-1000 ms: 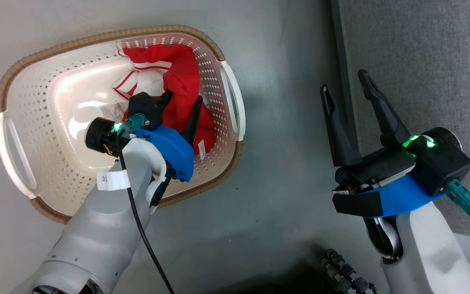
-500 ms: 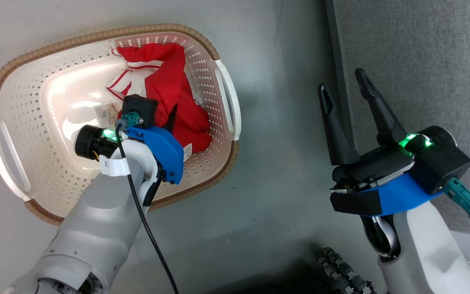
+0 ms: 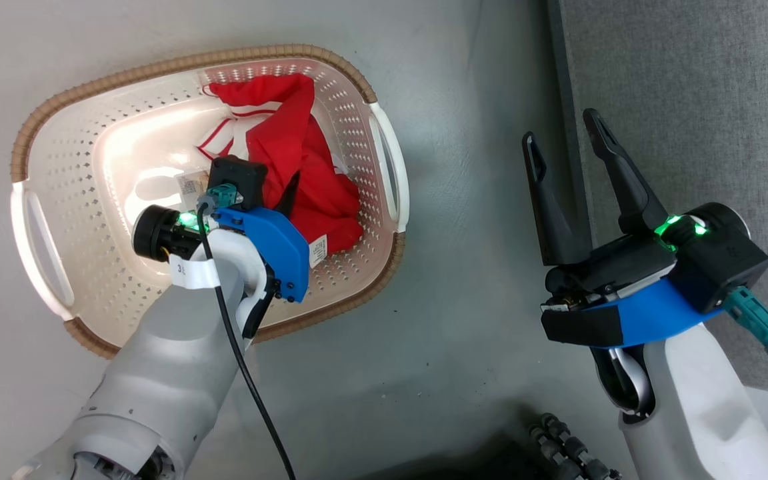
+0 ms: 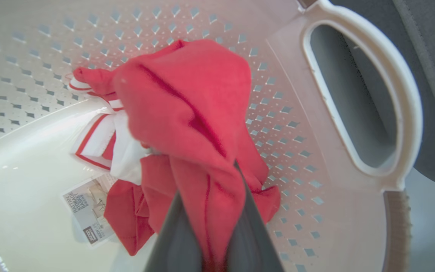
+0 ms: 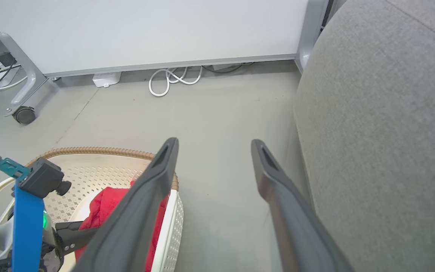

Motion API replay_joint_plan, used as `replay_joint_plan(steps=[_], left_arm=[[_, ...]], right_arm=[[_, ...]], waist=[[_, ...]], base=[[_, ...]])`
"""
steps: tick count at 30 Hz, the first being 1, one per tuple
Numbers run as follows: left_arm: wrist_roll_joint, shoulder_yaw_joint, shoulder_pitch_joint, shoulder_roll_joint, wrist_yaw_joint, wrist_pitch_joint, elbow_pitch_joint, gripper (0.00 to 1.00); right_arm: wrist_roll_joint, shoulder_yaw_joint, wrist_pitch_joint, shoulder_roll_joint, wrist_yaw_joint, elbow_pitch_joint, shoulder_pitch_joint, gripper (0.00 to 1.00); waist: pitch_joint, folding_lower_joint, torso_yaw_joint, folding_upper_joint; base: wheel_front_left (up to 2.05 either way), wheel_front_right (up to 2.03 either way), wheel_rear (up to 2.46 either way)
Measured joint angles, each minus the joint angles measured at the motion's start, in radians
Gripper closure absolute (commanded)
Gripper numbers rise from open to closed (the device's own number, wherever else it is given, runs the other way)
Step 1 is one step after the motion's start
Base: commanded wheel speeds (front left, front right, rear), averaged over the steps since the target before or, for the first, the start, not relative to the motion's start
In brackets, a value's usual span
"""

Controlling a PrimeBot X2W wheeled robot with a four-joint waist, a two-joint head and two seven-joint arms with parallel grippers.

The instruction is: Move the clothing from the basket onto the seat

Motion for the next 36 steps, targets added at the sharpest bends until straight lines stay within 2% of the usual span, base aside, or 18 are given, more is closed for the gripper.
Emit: replay_joint_plan(steps=[9, 15, 24, 36], left_arm=[[-0.041, -0.027, 0.021, -0.006, 0.0, -0.01, 0.0, 1.0], [-0.078, -0.04, 0.056, -0.013, 0.0, -0.03, -0.029, 1.0], [-0.124, -0.104, 0.156, -0.021, 0.0, -0.045, -0.102, 1.0], [-0.174, -0.18, 0.243, -0.025, 0.0, -0.049, -0.257, 1.0]], right_arm=[[-0.009, -0.004, 0.01, 0.0, 0.0, 0.013, -0.009, 0.0], [-0.018, -0.012, 0.017, 0.0, 0.0, 0.044, -0.008, 0.0], [-0.023, -0.012, 0.039, 0.001, 0.0, 0.109, 0.04, 0.0], [-0.017, -0.022, 0.098, 0.001, 0.0, 0.158, 0.191, 0.0]], waist=[[-0.054, 0.0, 0.021, -0.0001], [-0.135, 0.0, 0.042, 0.0], [-0.333, -0.0001, 0.096, 0.0001], [-0.631, -0.0003, 0.186, 0.0001]], base=[[0.0, 0.0, 0.0], [0.0, 0.0, 0.0], [0.0, 0.0, 0.0], [0.0, 0.0, 0.0]])
